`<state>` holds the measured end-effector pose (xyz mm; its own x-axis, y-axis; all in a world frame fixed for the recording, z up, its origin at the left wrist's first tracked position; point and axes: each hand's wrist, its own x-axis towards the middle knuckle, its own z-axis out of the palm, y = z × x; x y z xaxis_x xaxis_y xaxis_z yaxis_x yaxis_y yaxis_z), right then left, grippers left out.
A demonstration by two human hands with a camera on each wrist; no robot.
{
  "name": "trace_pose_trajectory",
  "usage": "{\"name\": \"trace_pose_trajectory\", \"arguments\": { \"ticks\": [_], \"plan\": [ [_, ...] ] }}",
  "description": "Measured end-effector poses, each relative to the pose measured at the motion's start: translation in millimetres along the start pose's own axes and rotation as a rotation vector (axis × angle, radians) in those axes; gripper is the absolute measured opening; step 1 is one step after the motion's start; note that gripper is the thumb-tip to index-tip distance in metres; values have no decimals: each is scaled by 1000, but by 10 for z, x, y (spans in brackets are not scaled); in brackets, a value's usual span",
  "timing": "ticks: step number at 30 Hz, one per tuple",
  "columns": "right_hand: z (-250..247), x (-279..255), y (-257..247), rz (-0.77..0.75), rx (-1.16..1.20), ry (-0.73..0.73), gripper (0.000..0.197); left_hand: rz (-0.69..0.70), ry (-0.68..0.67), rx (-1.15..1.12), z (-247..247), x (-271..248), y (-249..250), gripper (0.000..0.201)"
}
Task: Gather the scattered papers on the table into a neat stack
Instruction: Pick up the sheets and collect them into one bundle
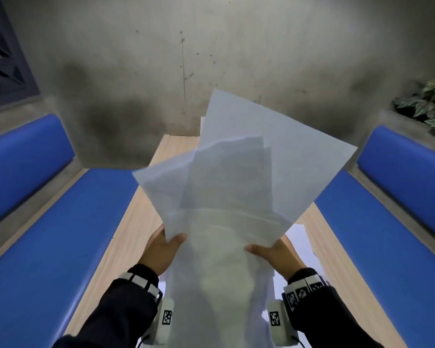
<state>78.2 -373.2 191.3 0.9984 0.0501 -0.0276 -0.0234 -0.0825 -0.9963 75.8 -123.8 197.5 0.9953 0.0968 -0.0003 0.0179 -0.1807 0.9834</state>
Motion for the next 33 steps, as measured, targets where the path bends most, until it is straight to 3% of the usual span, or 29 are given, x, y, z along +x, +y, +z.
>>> {"name": "trace_pose_trajectory", "arguments": {
  "ticks": [8, 10, 13, 16, 18, 22, 27, 30, 33],
  "plan": [
    [-1, 28, -440, -206, 209, 260, 16, 278, 196, -191, -17, -79, 471, 23],
    [14, -1, -389, -206, 245, 237, 22, 274, 158, -172, -8, -118, 422, 20],
    [66, -22, -112, -137, 172, 163, 42, 223, 87, -75, 36, -171, 191, 42],
    [66, -8, 104, -71, 158, 102, 62, 135, 37, -29, 40, -146, 1, 51],
    [52, 15, 142, -70, 137, 82, 51, 83, 1, -19, 32, -67, -68, 51],
    [34, 60, 77, -87, 191, 112, 27, 107, 31, -22, 19, 24, -42, 44],
    [27, 63, 240, -3, 152, 80, 51, 2, -58, -192, 6, -5, -142, 63],
    [74, 39, 291, 16, 114, 81, 41, -76, -57, -191, 71, -19, -223, 53],
    [59, 34, 231, 2, 162, 110, 44, -21, 27, -209, 65, -8, -216, 52]
  ]
}}
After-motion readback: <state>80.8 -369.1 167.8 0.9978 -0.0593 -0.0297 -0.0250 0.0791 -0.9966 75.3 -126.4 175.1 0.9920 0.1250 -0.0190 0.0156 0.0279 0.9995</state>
